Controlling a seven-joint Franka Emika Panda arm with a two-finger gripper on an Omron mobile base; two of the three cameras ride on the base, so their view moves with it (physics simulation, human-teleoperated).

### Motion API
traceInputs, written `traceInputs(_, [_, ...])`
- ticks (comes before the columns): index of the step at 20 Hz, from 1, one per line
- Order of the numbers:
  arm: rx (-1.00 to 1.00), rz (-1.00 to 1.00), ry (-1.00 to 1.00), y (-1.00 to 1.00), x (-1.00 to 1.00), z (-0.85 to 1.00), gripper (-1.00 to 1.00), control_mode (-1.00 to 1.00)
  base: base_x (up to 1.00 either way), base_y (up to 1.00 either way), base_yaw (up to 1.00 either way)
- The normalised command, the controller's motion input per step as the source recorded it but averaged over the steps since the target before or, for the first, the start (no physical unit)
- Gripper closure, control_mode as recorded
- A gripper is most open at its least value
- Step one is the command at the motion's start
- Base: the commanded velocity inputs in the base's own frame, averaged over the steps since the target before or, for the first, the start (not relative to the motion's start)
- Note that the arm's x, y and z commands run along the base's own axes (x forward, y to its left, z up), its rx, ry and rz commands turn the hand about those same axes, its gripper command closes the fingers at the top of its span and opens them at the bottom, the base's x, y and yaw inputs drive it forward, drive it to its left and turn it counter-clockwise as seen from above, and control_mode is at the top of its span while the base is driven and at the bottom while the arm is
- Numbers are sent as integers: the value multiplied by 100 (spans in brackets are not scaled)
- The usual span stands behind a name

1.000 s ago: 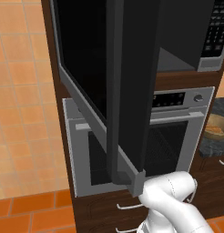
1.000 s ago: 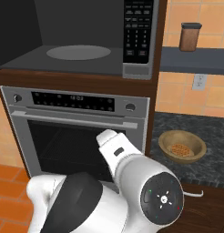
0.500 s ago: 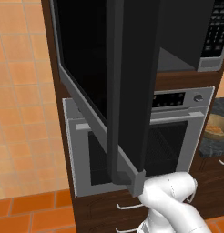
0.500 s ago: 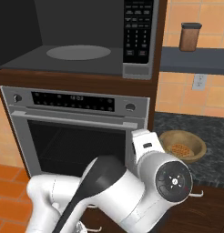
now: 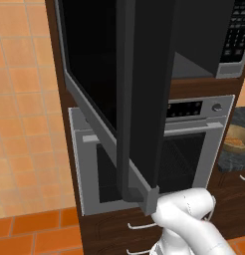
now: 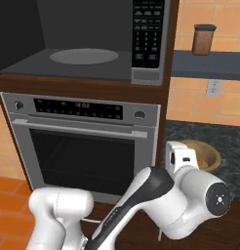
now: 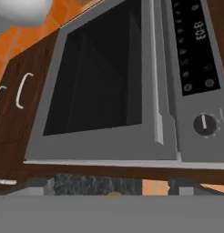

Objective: Open the microwave, place the bowl with waffle inside the microwave, then close the microwave door and turn it on.

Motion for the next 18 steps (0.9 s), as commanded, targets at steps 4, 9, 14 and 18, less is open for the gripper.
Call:
traceInputs(4, [9, 0, 0, -32, 57, -11, -100, -100, 0, 0, 0])
traceInputs(9, [7, 0, 2, -32, 24, -25, -100, -100, 0, 0, 0])
traceInputs(14, [2, 0, 8, -10, 26, -36, -100, -100, 0, 0, 0])
traceInputs(18, [0, 0, 11, 0, 41, -31, -100, -100, 0, 0, 0])
